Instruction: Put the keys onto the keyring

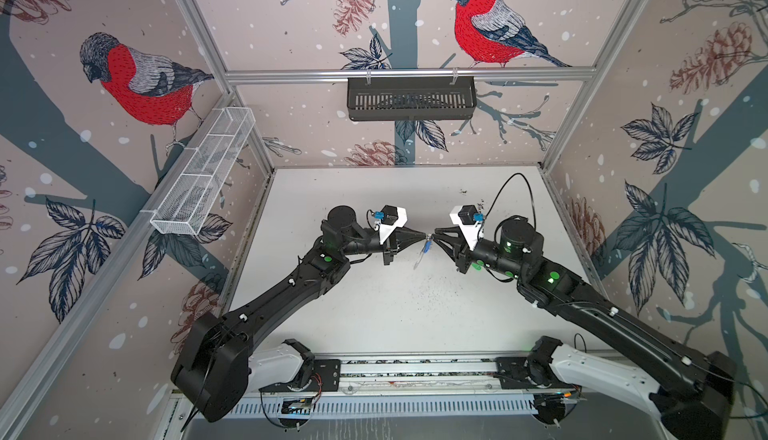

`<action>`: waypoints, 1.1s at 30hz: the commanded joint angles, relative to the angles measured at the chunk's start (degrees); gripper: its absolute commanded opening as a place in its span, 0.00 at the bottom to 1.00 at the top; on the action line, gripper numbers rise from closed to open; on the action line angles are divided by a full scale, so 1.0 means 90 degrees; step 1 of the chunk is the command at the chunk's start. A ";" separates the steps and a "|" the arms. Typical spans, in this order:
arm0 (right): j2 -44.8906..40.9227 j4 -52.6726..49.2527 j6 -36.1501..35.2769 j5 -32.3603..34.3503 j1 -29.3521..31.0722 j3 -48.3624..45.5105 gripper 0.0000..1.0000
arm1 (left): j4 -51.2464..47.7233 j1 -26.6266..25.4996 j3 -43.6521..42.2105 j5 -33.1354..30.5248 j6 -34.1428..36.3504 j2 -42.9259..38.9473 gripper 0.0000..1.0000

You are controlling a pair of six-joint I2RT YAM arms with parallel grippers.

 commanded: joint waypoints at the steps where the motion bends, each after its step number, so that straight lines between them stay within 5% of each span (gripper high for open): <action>1: -0.0018 0.0178 0.0031 -0.0116 0.0014 -0.0041 0.22 | 0.0378 0.0001 0.0009 -0.0035 -0.0017 -0.0025 0.00; 33: -0.0199 0.0304 0.0018 0.0073 0.0083 -0.0050 0.31 | 0.0199 -0.0001 0.0025 0.0015 0.0001 -0.0090 0.00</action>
